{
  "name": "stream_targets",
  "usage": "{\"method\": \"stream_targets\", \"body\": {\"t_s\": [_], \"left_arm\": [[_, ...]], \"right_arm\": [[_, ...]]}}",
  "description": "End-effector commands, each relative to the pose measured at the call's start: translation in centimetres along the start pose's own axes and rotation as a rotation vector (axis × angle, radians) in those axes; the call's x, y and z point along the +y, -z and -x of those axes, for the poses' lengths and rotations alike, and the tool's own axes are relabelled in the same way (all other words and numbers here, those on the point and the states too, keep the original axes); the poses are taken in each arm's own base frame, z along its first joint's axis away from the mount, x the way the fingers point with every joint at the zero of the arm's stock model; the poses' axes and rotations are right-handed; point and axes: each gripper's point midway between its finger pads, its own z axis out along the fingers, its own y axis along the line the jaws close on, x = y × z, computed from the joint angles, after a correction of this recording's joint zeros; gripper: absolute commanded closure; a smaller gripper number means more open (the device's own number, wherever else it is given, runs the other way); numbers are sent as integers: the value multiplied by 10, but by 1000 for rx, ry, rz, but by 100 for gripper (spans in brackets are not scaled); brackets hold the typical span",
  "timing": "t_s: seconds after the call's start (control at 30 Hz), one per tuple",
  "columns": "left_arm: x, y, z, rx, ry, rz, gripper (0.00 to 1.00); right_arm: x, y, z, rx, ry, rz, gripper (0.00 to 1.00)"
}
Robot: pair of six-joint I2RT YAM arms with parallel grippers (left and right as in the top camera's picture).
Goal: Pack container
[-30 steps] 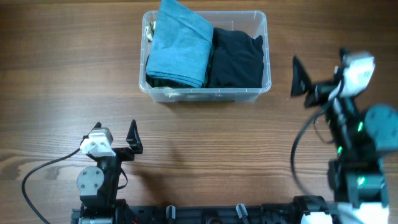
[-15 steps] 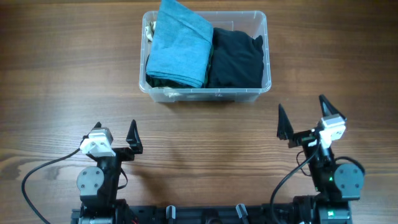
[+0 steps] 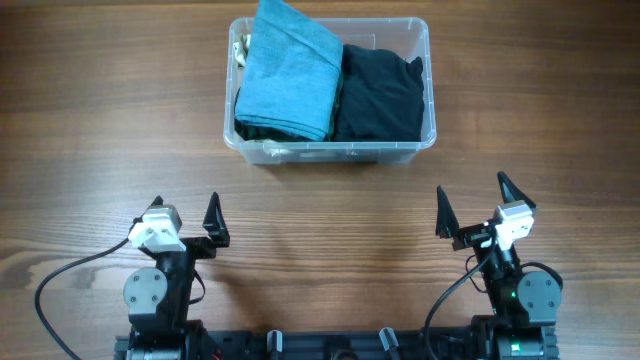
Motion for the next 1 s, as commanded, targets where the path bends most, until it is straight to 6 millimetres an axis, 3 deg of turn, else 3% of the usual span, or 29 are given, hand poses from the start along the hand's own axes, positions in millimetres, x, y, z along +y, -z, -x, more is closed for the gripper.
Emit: {"method": "stream_targets", "body": {"t_s": [0.0,0.13,0.97], "left_arm": [[2,0,0,-8,-9,11,0],[2,0,0,-8,-9,11,0],[2,0,0,-8,-9,11,0]], "right_arm": [[0,2,1,-10,4,-4,0],[0,2,-14,49,-8,-6,0],[-1,2,-13,48,-11,-9,0]]}}
